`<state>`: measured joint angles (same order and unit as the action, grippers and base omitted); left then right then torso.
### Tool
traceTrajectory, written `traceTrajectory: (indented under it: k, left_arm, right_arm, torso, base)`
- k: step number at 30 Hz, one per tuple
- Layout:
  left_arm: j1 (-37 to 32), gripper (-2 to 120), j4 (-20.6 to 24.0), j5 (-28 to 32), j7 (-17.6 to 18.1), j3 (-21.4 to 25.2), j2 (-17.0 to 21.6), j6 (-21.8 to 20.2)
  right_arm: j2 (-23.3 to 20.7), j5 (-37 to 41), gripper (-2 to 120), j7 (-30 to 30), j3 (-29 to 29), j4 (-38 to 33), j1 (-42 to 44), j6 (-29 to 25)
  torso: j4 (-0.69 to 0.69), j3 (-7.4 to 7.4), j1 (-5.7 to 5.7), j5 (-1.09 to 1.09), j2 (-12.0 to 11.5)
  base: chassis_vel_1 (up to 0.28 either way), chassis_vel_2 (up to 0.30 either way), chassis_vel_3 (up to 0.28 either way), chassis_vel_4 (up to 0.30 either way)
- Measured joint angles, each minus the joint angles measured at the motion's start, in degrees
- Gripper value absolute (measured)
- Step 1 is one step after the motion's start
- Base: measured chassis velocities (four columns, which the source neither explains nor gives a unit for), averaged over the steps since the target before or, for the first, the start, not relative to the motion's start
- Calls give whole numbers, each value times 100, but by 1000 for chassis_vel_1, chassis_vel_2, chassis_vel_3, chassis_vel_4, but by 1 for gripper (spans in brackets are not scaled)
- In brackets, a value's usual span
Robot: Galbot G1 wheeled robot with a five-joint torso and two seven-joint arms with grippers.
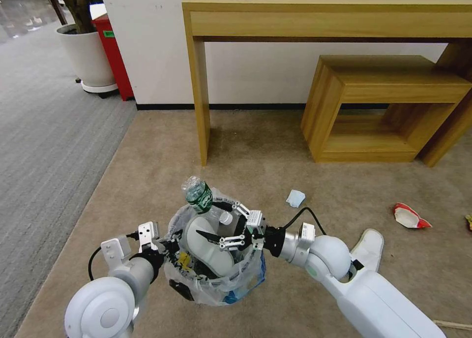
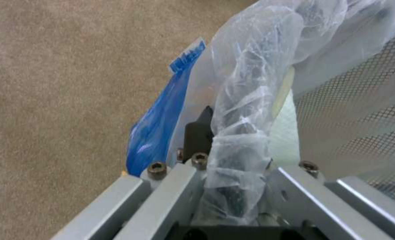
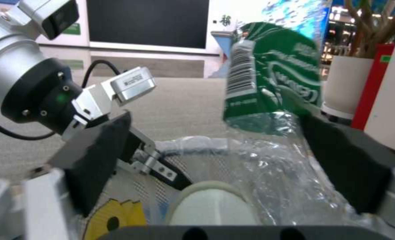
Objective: Pick up the trash bin and place the garbage on the floor into it.
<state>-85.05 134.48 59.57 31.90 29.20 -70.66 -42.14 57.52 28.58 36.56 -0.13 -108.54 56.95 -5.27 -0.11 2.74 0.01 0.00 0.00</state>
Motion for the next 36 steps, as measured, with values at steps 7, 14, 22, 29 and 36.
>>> traceTrajectory:
  k: [7, 14, 22, 29, 36]
  left_arm:
    - [11, 1, 10, 14, 0, 119, 15, 0]
    - [6, 1, 48, 31, 2, 154, 9, 0]
    - [-73, 1, 193, 30, 10, 190, 1, 0]
    - [-89, 1, 292, 67, 17, 213, -12, -1]
    - [-74, 1, 303, 99, 17, 226, -21, -2]
  right_arm:
    - [-102, -18, 100, 0, 242, -105, 120, -13]
    - [-139, -35, 100, 0, 285, -134, 201, -13]
    - [-149, -231, 100, 22, 194, -14, 280, 2]
    - [-201, -517, 100, 287, 166, 108, 284, 15]
    - [-210, -627, 100, 614, 207, 145, 275, 14]
  torso:
    - [0, 0, 0, 0, 0]
    - [0, 0, 0, 0, 0]
    - [0, 0, 0, 0, 0]
    - [0, 0, 0, 0, 0]
    - [0, 0, 0, 0, 0]
  base:
    - [0, 0, 0, 0]
    - [0, 0, 0, 0]
    - [0, 0, 0, 0]
    - [0, 0, 0, 0]
    - [0, 0, 0, 0]
